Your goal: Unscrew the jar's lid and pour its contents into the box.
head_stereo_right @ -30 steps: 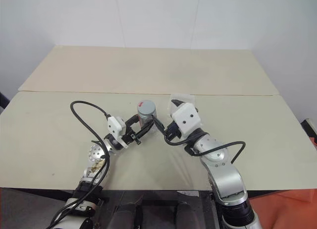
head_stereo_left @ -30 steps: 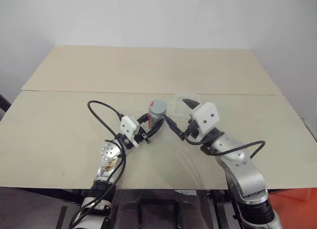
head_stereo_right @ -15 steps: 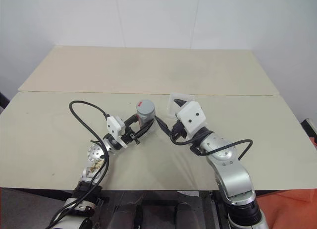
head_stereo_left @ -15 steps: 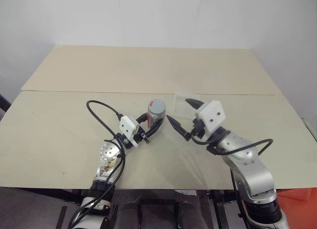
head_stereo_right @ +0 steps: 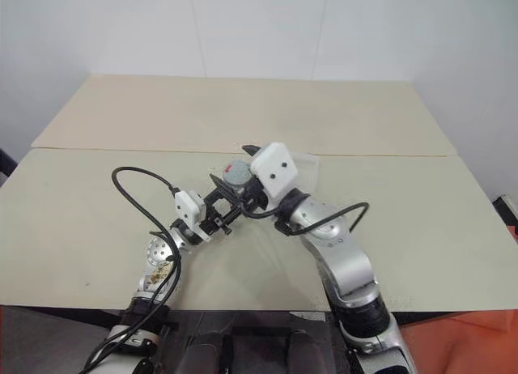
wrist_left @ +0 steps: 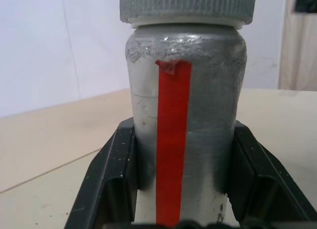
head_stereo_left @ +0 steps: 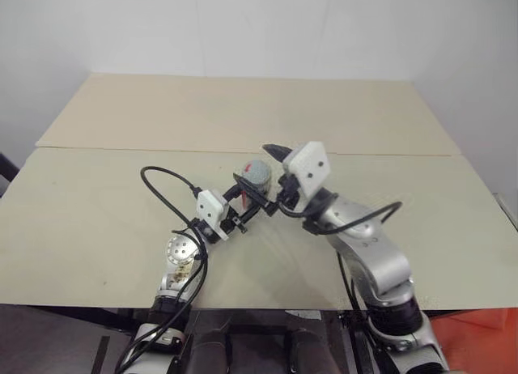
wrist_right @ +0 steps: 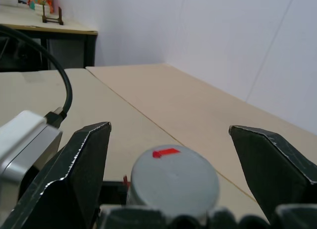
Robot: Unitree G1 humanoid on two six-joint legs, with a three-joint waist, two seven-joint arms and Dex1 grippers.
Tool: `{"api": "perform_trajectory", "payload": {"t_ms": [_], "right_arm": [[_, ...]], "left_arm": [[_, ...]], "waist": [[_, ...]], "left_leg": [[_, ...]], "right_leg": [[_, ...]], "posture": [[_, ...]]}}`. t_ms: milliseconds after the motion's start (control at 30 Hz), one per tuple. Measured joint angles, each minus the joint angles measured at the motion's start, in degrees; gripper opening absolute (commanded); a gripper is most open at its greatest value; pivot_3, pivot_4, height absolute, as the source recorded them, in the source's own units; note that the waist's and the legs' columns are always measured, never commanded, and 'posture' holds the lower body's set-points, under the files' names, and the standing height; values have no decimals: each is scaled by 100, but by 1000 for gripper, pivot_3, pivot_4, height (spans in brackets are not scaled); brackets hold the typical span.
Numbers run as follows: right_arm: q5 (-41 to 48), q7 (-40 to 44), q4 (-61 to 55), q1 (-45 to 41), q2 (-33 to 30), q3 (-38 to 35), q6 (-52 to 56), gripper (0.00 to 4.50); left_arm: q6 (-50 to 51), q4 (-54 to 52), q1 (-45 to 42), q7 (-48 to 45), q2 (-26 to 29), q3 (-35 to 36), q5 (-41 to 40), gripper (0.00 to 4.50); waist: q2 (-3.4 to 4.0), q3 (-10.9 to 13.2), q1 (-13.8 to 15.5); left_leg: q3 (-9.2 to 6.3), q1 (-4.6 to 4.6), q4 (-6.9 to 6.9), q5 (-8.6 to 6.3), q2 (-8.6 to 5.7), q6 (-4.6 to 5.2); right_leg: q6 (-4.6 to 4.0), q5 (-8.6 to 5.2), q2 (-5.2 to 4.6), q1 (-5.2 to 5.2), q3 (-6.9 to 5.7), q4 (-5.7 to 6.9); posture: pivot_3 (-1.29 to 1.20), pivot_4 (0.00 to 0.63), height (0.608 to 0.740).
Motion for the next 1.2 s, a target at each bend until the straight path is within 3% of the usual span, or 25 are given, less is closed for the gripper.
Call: {"api": "perform_trajectory", "payload": {"t_ms": [367, 1200], "right_arm": [[-371, -201, 430, 4, 141, 12, -307, 4456], [-200, -14, -320, 649, -302, -221, -253, 4456]], "left_arm": [[1, -110, 9, 35, 48, -48, -1, 1962], [-134, 176, -148, -36, 121, -47, -5, 1962]], "waist": [[0, 0, -12], [0, 0, -11]], "left_leg": [[0, 0, -1, 0, 0, 0], [-1, -1, -1, 0, 0, 0]], "right_leg": [[0, 0, 0, -1, -1, 1], [0, 0, 0, -1, -2, 0]], "posture": [[0, 150, 740], [0, 150, 740]]}}
